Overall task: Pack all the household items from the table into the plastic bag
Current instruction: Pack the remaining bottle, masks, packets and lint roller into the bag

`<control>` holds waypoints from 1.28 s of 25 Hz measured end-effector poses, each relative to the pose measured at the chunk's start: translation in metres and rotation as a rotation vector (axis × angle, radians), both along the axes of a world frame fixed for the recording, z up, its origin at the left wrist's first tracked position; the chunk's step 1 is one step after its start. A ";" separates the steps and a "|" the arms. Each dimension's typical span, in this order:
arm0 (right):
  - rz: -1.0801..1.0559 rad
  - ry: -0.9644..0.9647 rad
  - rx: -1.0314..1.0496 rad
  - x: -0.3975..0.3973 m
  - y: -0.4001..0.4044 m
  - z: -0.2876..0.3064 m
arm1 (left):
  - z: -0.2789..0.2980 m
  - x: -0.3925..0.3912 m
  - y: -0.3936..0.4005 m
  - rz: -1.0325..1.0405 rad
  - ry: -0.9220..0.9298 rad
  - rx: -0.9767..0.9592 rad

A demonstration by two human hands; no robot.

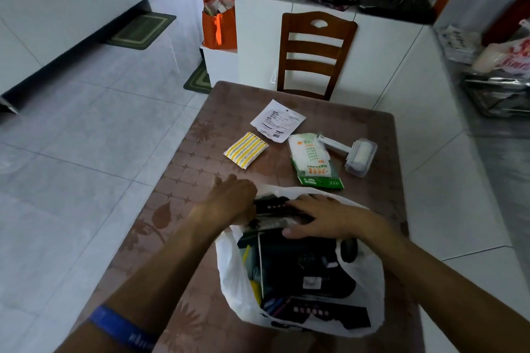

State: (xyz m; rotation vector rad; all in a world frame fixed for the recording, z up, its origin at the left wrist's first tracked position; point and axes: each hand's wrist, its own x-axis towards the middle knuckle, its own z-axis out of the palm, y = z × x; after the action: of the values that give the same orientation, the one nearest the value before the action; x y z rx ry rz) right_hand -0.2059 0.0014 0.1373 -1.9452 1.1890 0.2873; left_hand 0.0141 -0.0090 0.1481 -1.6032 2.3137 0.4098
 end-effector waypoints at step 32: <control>-0.051 -0.173 -0.102 -0.078 0.065 0.026 | -0.016 0.002 0.008 -0.137 0.393 0.326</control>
State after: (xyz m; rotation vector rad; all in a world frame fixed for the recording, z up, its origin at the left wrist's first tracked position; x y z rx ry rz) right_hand -0.2839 0.0661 0.1629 -1.9800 1.1566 0.0309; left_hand 0.0156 -0.0009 0.1324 -1.2875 2.4443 1.0893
